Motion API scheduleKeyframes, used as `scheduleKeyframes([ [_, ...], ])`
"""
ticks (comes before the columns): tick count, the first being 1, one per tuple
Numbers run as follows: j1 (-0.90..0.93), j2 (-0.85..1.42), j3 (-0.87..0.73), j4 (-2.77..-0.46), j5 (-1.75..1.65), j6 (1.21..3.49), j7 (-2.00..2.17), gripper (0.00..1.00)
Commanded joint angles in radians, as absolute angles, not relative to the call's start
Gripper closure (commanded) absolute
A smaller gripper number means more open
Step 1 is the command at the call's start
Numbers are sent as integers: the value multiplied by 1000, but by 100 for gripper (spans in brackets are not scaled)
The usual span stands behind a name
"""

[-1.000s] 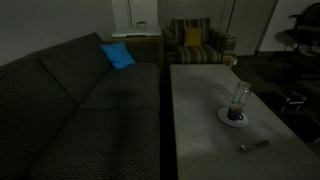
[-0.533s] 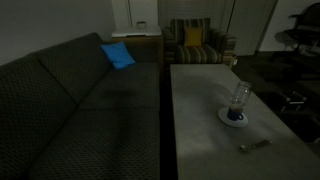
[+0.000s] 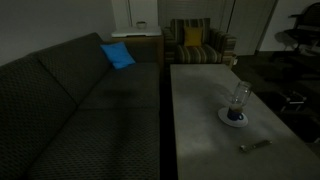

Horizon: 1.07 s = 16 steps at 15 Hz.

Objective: Remove the blue mug from the white plate and put it on the table

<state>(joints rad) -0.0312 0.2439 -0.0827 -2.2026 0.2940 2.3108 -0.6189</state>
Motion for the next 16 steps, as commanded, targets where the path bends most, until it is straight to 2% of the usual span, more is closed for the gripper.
scheduleKeyframes([
  [1,-73,255,-41,-2193,280,2312,-609,0],
  [10,-81,278,-25,-2177,277,2322,-609,0],
  [16,-128,419,-1,-2084,285,2339,-649,0],
])
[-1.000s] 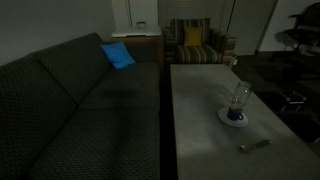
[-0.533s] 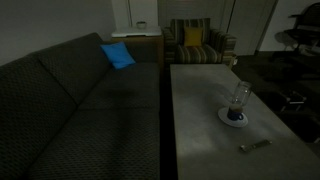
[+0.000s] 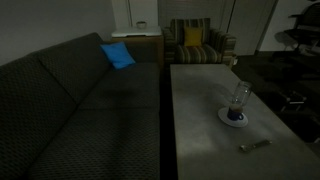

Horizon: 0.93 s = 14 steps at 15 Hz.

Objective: Remove the blue mug from the white plate and put it on the table

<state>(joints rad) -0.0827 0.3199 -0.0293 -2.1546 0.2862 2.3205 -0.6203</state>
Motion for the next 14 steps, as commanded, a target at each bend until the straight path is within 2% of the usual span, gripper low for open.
scheduleKeyframes([
  [1,-137,450,2,-2061,283,2340,-647,0],
  [9,-198,652,56,-1885,286,2321,-606,0],
  [14,-205,660,66,-1885,264,2325,-594,0],
])
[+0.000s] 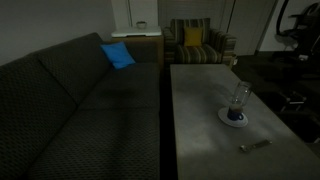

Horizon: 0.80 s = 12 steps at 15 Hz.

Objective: Remove the blue mug from the white plate and put it on the table

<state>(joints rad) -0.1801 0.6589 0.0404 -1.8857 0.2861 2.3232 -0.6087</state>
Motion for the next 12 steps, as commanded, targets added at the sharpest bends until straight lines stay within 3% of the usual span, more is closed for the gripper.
scheduleKeyframes([
  [1,-205,662,66,-1882,264,2323,-594,0],
  [7,-196,695,68,-1853,244,2342,-523,0],
  [12,-203,824,90,-1699,244,2325,-501,0],
])
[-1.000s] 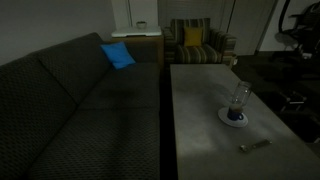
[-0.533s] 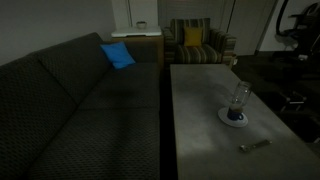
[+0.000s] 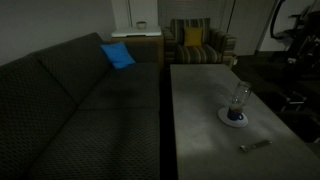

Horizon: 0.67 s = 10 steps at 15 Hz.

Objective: Remove the blue mug from the white plate and put it on the table

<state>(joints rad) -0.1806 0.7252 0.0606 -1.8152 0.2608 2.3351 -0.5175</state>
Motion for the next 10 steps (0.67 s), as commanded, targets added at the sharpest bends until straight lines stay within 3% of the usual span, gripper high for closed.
scheduleKeyframes([
  [1,-204,852,95,-1660,240,2309,-500,0],
  [7,-166,1038,79,-1401,156,2187,-422,0],
  [8,-188,984,101,-1496,170,2260,-446,0],
  [10,-181,1026,99,-1438,153,2225,-428,0],
])
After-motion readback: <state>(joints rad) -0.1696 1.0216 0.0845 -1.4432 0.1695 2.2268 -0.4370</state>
